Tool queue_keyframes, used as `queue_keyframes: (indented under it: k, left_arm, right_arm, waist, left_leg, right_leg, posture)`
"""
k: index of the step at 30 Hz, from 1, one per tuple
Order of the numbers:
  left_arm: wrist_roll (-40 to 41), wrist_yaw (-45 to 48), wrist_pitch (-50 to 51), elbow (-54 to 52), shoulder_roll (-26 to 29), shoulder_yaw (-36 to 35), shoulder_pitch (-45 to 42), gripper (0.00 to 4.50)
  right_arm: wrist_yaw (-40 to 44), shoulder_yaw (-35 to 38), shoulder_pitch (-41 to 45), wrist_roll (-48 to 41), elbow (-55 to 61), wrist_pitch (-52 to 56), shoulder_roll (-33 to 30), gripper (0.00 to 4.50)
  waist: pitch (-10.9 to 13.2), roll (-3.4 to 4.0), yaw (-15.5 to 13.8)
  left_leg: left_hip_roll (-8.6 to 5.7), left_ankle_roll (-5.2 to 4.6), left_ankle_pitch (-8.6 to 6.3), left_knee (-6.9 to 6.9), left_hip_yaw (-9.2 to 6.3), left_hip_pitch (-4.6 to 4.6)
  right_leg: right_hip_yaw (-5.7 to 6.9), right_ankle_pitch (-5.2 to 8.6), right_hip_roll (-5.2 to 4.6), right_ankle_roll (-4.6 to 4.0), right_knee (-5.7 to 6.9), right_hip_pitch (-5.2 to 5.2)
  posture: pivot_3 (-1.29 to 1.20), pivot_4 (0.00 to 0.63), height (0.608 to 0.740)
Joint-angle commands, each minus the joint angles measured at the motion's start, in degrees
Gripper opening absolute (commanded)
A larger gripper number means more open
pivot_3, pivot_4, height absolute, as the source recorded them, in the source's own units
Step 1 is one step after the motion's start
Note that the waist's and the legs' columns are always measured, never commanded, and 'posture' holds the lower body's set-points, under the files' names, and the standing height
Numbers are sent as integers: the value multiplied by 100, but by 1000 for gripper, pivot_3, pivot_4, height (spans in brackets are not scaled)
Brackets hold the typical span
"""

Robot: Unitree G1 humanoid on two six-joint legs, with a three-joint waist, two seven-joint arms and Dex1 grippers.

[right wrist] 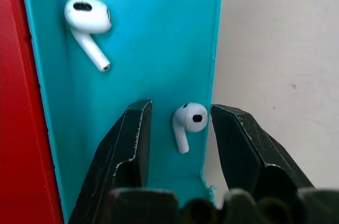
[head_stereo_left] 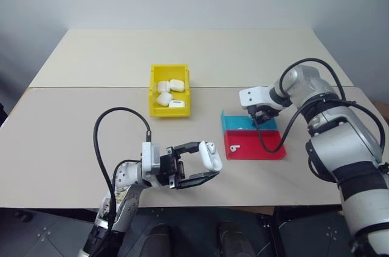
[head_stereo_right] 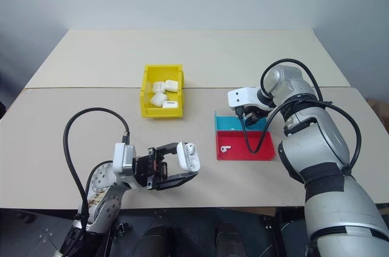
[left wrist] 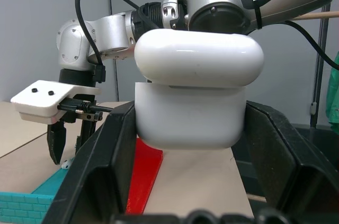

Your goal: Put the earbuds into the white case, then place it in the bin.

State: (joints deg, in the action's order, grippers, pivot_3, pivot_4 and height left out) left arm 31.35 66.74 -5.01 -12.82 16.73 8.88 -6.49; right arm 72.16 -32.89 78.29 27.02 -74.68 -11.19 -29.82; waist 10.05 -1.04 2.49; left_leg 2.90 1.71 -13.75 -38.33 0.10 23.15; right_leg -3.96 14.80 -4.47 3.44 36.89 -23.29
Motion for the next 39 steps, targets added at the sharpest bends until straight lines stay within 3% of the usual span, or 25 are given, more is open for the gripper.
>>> queue_keyframes:
  k: [1,18,21,24,39]
  left_arm:
    - [33,-37,-99,-268,27,-5,5,2774]
    - [-48,-29,-202,-170,16,43,-38,2774]
    - [-52,-38,-203,-178,28,41,-38,2774]
    - [-52,-39,-209,-171,33,44,-45,2774]
    - [-32,-49,-200,-141,11,38,-91,2774]
  right_arm:
    - [10,173,201,28,-27,-12,-23,2190]
    - [41,348,186,149,-47,48,15,2190]
    - [52,364,183,145,-48,43,24,1602]
    - [22,363,174,153,-48,10,25,684]
    - [-52,367,130,192,-31,-51,-22,684]
  waist:
    - [0,0,1]
    - [0,1,5]
    - [0,1,6]
    - [0,1,6]
    - [0,1,6]
  left_leg:
    - [0,0,0,0,0,0]
    - [0,0,0,0,0,0]
    - [0,0,0,0,0,-1]
    - [0,0,0,0,0,-1]
    - [0,0,0,0,0,0]
  right_leg:
    - [0,0,0,0,0,0]
    - [0,0,0,0,0,0]
    - [0,0,0,0,1,0]
    - [0,0,0,0,0,0]
    - [0,0,0,0,0,0]
  posture:
    - [0,150,740]
    - [0,150,740]
    - [0,150,740]
    - [0,150,740]
    - [0,150,740]
